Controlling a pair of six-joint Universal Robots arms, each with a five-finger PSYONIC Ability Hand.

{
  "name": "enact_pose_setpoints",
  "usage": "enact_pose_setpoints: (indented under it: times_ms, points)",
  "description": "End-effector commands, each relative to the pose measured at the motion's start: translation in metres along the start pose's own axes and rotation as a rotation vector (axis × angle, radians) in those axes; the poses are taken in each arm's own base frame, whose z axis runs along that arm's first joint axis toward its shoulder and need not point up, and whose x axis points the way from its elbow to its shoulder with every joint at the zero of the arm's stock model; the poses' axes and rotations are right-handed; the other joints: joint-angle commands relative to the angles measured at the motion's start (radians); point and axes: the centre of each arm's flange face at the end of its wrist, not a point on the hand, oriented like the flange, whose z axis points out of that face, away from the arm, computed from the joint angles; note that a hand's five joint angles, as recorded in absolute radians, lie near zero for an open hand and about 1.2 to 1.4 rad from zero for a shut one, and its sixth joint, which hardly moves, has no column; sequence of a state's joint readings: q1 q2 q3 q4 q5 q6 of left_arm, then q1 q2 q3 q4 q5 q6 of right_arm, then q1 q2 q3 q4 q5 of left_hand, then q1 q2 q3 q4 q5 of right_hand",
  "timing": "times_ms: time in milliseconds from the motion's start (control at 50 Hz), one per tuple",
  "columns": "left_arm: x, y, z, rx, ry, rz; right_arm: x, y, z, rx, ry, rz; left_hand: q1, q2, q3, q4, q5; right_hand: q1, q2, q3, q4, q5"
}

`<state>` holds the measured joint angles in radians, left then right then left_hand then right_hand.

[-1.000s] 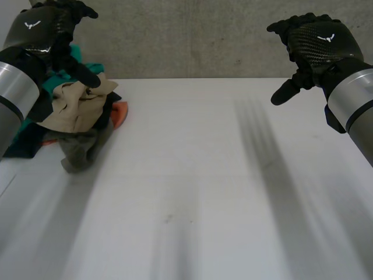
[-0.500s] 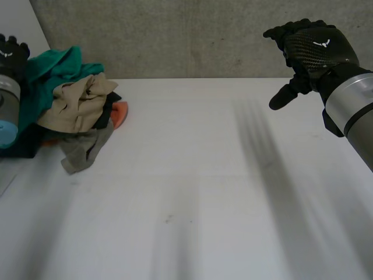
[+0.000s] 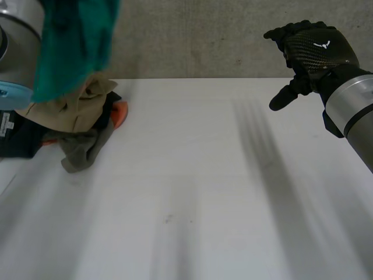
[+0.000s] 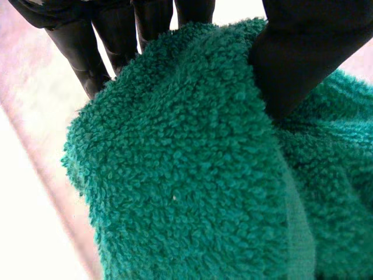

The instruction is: Fold the laundry.

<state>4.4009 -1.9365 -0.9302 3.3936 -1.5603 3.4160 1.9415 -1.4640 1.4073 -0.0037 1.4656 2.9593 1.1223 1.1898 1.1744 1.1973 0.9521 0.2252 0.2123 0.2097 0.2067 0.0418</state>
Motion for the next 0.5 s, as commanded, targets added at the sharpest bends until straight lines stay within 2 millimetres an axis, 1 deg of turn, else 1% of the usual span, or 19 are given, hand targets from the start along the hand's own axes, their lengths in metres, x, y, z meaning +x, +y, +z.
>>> enact_pose_setpoints:
  times_ms: [20, 40, 60, 80, 100, 120, 160, 180, 220, 240, 260, 320, 340, 380, 400, 440, 460, 480, 500]
  points:
    - [0.074, -0.023, -0.052, -0.042, 0.266, -0.198, 0.006, -0.002, 0.001, 0.005, 0.017, -0.002, 0.274, 0.206, 0.222, 0.199, 0.27, -0.051, -0.038, -0.035, -0.032, -0.042]
    - [0.081, -0.019, -0.057, -0.059, 0.286, -0.204, 0.009, -0.002, 0.001, 0.007, 0.025, -0.003, 0.274, 0.206, 0.222, 0.199, 0.27, -0.051, -0.038, -0.035, -0.032, -0.042]
    - [0.093, -0.01, -0.065, -0.09, 0.319, -0.212, 0.01, -0.002, 0.001, 0.008, 0.028, -0.003, 0.274, 0.206, 0.222, 0.199, 0.27, -0.051, -0.038, -0.035, -0.032, -0.042]
    - [0.118, 0.013, -0.081, -0.164, 0.377, -0.214, 0.013, -0.002, 0.002, 0.006, 0.037, -0.004, 0.274, 0.206, 0.222, 0.199, 0.27, -0.051, -0.038, -0.035, -0.032, -0.042]
    - [0.125, 0.021, -0.085, -0.187, 0.393, -0.215, 0.013, -0.002, 0.002, 0.006, 0.037, -0.004, 0.274, 0.206, 0.222, 0.199, 0.27, -0.051, -0.038, -0.035, -0.032, -0.042]
    - [0.143, 0.042, -0.097, -0.246, 0.435, -0.211, 0.017, -0.001, 0.003, 0.002, 0.049, -0.005, 0.274, 0.206, 0.222, 0.199, 0.27, -0.051, -0.038, -0.035, -0.032, -0.042]
    - [0.162, 0.066, -0.111, -0.316, 0.479, -0.201, 0.022, 0.0, 0.005, 0.001, 0.063, -0.006, 0.274, 0.206, 0.222, 0.199, 0.27, -0.051, -0.038, -0.035, -0.032, -0.042]
    - [0.176, 0.086, -0.125, -0.382, 0.519, -0.185, 0.024, 0.001, 0.005, 0.0, 0.067, -0.008, 0.274, 0.206, 0.222, 0.199, 0.27, -0.051, -0.038, -0.035, -0.032, -0.042]
    - [0.187, 0.103, -0.137, -0.439, 0.554, -0.167, 0.027, 0.001, 0.006, -0.002, 0.079, -0.011, 0.274, 0.206, 0.222, 0.199, 0.27, -0.051, -0.038, -0.035, -0.032, -0.042]
    - [0.192, 0.109, -0.142, -0.462, 0.57, -0.158, 0.03, 0.002, 0.006, -0.004, 0.087, -0.023, 0.17, 0.102, 0.118, 0.095, 0.165, -0.051, -0.038, -0.035, -0.032, -0.042]
    - [0.201, 0.115, -0.153, -0.496, 0.608, -0.142, 0.032, 0.003, 0.007, -0.007, 0.091, -0.029, -0.105, -0.172, -0.157, -0.18, -0.109, -0.051, -0.038, -0.035, -0.032, -0.042]
    - [0.212, 0.114, -0.166, -0.526, 0.651, -0.13, 0.037, 0.007, 0.009, -0.024, 0.102, -0.06, -0.418, -0.485, -0.47, -0.493, -0.422, -0.051, -0.038, -0.035, -0.032, -0.042]
    - [0.214, 0.112, -0.169, -0.537, 0.664, -0.124, 0.037, 0.008, 0.009, -0.028, 0.101, -0.072, -0.593, -0.66, -0.645, -0.668, -0.597, -0.051, -0.038, -0.035, -0.032, -0.042]
    - [0.215, 0.109, -0.172, -0.547, 0.674, -0.13, 0.033, 0.013, 0.009, -0.054, 0.077, -0.115, -0.849, -0.916, -0.901, -0.924, -0.853, -0.051, -0.038, -0.035, -0.032, -0.042]
    - [0.212, 0.102, -0.171, -0.543, 0.672, -0.132, 0.031, 0.017, 0.01, -0.071, 0.066, -0.134, -0.948, -1.015, -1.0, -1.023, -0.952, -0.051, -0.038, -0.035, -0.032, -0.042]
    - [0.205, 0.085, -0.165, -0.517, 0.662, -0.14, 0.029, 0.029, 0.012, -0.117, 0.043, -0.173, -0.948, -1.015, -1.0, -1.023, -0.952, -0.051, -0.038, -0.035, -0.032, -0.042]
    - [0.2, 0.077, -0.162, -0.506, 0.652, -0.141, 0.025, 0.043, 0.013, -0.177, 0.012, -0.211, -0.948, -1.015, -1.0, -1.023, -0.952, -0.051, -0.038, -0.035, -0.032, -0.042]
    - [0.191, 0.065, -0.161, -0.495, 0.64, -0.146, 0.024, 0.048, 0.014, -0.198, 0.0, -0.228, -0.948, -1.015, -1.0, -1.023, -0.952, -0.051, -0.038, -0.035, -0.032, -0.042]
    - [0.186, 0.06, -0.16, -0.49, 0.632, -0.149, 0.023, 0.054, 0.015, -0.224, -0.012, -0.243, -0.948, -1.015, -1.0, -1.023, -0.952, -0.051, -0.038, -0.035, -0.032, -0.042]
